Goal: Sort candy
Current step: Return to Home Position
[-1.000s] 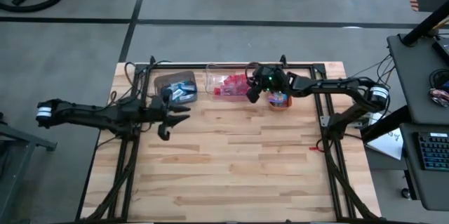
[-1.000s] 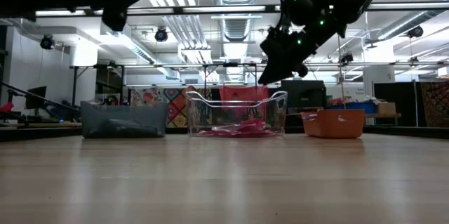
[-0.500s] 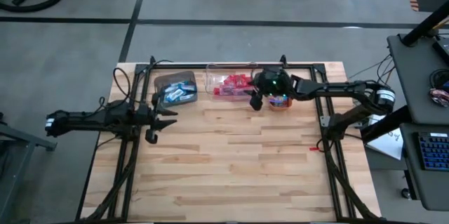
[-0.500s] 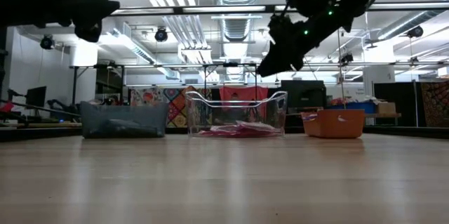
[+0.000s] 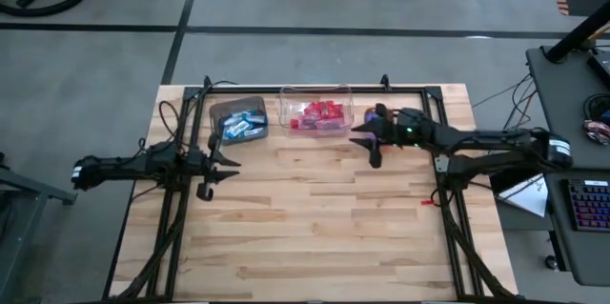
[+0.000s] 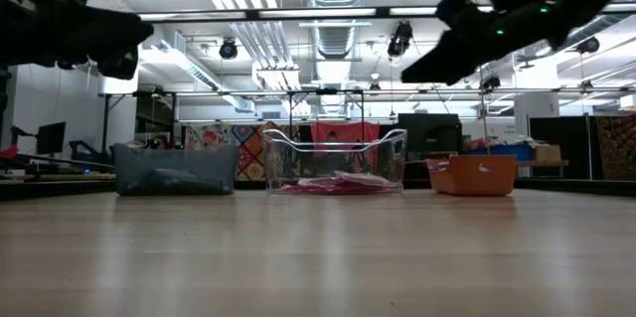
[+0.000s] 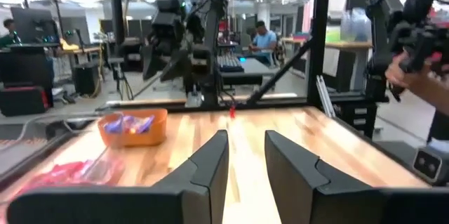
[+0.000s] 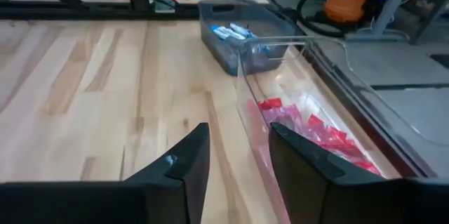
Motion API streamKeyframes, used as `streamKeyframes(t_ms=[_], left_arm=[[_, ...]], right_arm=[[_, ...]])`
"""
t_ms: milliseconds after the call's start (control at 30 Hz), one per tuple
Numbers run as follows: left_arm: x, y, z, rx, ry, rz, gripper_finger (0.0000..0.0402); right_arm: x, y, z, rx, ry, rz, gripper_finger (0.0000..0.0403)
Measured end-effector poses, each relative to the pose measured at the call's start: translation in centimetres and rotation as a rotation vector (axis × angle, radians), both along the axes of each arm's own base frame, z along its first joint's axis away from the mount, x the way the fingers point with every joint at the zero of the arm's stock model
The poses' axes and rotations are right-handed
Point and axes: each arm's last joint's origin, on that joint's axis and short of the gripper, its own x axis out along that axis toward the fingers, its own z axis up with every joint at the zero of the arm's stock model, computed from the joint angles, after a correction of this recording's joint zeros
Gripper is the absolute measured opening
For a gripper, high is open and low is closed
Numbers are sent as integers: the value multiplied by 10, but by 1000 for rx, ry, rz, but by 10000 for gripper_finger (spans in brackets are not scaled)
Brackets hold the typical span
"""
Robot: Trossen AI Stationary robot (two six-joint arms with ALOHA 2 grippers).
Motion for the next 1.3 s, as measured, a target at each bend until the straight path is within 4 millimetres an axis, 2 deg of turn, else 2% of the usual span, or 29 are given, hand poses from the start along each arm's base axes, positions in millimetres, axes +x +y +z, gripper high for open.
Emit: streamKeyframes(t_ms=[267, 600, 767, 1033, 1300], left_arm=[[-1, -4, -4, 68, 25, -140, 77], [5, -3, -11, 39, 111, -124, 77], [7, -3, -15, 34, 157, -120, 77], [10, -3, -19, 29, 210, -119, 77], [12, -3, -22, 26, 242, -119, 77]], right_arm=[[-44, 18, -16, -68, -87, 21, 119], [-81, 31, -37, -121, -205, 20, 94], [-92, 35, -42, -126, -270, 14, 82], [-96, 37, -54, 266, -279, -60, 76], [-96, 37, -57, 264, -244, -63, 89]])
